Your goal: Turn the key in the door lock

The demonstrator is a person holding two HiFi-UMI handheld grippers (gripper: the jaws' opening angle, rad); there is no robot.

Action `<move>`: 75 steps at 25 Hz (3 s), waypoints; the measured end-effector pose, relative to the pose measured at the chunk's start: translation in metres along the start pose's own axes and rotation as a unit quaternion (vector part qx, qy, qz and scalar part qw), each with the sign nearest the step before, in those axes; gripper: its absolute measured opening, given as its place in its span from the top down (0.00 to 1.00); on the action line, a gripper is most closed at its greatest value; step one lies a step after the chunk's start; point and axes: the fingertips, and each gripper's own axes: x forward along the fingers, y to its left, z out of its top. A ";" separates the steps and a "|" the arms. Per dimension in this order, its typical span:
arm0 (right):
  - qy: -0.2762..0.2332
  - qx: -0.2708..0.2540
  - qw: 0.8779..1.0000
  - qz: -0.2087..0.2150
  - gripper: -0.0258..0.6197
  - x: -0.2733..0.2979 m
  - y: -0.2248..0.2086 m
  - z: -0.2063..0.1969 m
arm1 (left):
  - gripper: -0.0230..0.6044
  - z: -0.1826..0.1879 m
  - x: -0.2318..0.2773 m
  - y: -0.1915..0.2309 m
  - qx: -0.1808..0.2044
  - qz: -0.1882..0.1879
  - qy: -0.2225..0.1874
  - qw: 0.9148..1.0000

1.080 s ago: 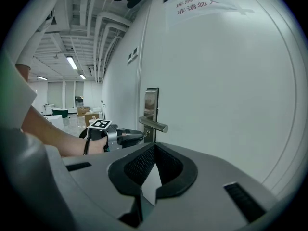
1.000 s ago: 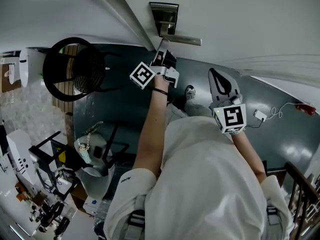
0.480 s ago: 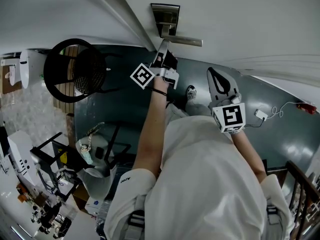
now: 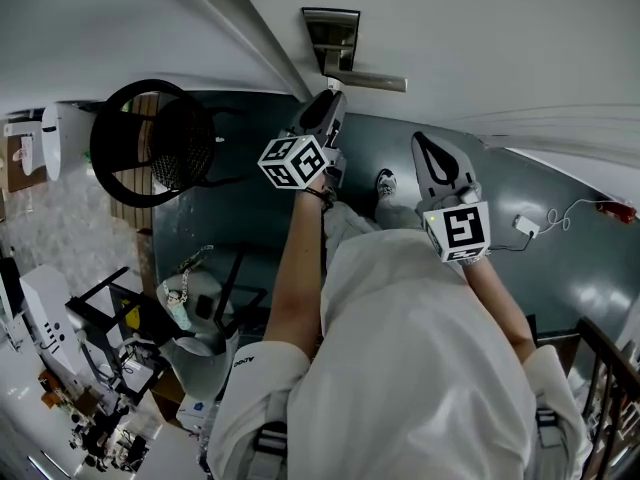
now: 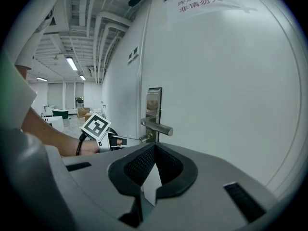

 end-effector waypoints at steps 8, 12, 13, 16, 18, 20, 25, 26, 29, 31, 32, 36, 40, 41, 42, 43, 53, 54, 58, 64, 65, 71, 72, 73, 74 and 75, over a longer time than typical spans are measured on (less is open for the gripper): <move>-0.005 0.006 1.000 -0.006 0.97 -0.004 0.005 0.001 | 0.80 0.013 -0.007 -0.002 0.307 0.126 0.041 0.943; -0.011 0.009 1.000 -0.011 0.97 -0.007 0.006 0.000 | 0.80 0.010 -0.003 -0.001 0.443 0.162 0.056 0.880; -0.010 0.009 1.000 -0.015 0.97 -0.009 0.005 -0.002 | 0.80 0.008 -0.002 -0.002 0.477 0.166 0.066 0.861; -0.009 0.010 1.000 -0.024 0.97 -0.015 0.005 -0.002 | 0.77 0.004 0.001 -0.005 0.563 0.180 0.086 0.802; -0.011 0.013 0.999 -0.030 0.97 -0.019 0.007 -0.002 | 0.75 0.001 0.004 -0.006 0.597 0.183 0.097 0.775; -0.012 0.014 0.999 -0.035 0.97 -0.021 0.008 -0.003 | 0.74 -0.005 0.010 -0.006 0.620 0.180 0.115 0.755; -0.014 0.019 0.999 -0.049 0.97 -0.025 0.009 -0.004 | 0.74 -0.008 0.023 -0.004 0.662 0.189 0.131 0.713; -0.015 0.021 0.998 -0.053 0.97 -0.026 0.008 -0.004 | 0.74 -0.007 0.025 -0.003 0.664 0.191 0.129 0.711; -0.011 0.024 0.997 -0.066 0.97 -0.028 0.006 -0.008 | 0.74 -0.007 0.029 0.001 0.673 0.199 0.127 0.701; -0.010 0.027 0.997 -0.073 0.97 -0.030 0.005 -0.010 | 0.74 -0.006 0.032 0.005 0.684 0.204 0.126 0.689; -0.010 0.029 0.997 -0.077 0.97 -0.032 0.006 -0.009 | 0.75 -0.006 0.031 0.005 0.689 0.205 0.125 0.684; -0.011 0.036 0.996 -0.087 0.97 -0.038 0.004 -0.009 | 0.77 -0.004 0.029 0.001 0.703 0.196 0.119 0.673; -0.010 0.044 0.995 -0.091 0.97 -0.038 0.001 -0.013 | 0.77 -0.007 0.032 0.001 0.743 0.192 0.124 0.629; -0.006 0.045 0.995 -0.092 0.97 -0.039 0.000 -0.014 | 0.77 -0.007 0.032 0.001 0.749 0.189 0.125 0.623; -0.005 0.045 0.995 -0.092 0.97 -0.039 0.000 -0.014 | 0.77 -0.007 0.031 0.000 0.752 0.187 0.125 0.619; -0.006 0.044 0.995 -0.093 0.97 -0.039 -0.001 -0.014 | 0.78 -0.006 0.031 0.000 0.753 0.186 0.126 0.618; -0.005 0.039 0.997 -0.071 0.97 -0.035 -0.005 -0.014 | 0.79 0.003 0.029 -0.001 0.615 0.202 0.121 0.753; -0.005 0.038 0.997 -0.068 0.97 -0.034 -0.006 -0.015 | 0.79 0.004 0.029 -0.001 0.596 0.202 0.118 0.768; -0.003 0.032 0.998 -0.059 0.97 -0.034 -0.010 -0.018 | 0.80 0.005 0.028 -0.001 0.534 0.198 0.101 0.816; 0.002 0.025 0.999 -0.046 0.97 -0.030 -0.021 -0.018 | 0.80 0.008 0.029 -0.001 0.443 0.163 0.077 0.878; 0.002 0.024 0.999 -0.043 0.97 -0.029 -0.022 -0.018 | 0.80 0.008 0.029 -0.001 0.420 0.156 0.071 0.891; 0.005 0.015 1.000 -0.025 0.97 -0.022 -0.015 -0.020 | 0.80 0.013 0.025 0.003 0.279 0.121 0.043 0.952; 0.006 0.015 1.000 -0.023 0.97 -0.021 -0.015 -0.020 | 0.80 0.013 0.025 0.003 0.254 0.111 0.039 0.960; 0.006 0.015 1.000 -0.023 0.97 -0.021 -0.016 -0.020 | 0.80 0.014 0.025 0.004 0.229 0.101 0.035 0.968; 0.006 0.016 1.000 -0.024 0.97 -0.020 -0.017 -0.020 | 0.80 0.014 0.025 0.004 0.202 0.091 0.030 0.975; 0.007 0.017 1.000 -0.025 0.97 -0.020 -0.018 -0.020 | 0.80 0.014 0.026 0.005 0.176 0.083 0.024 0.981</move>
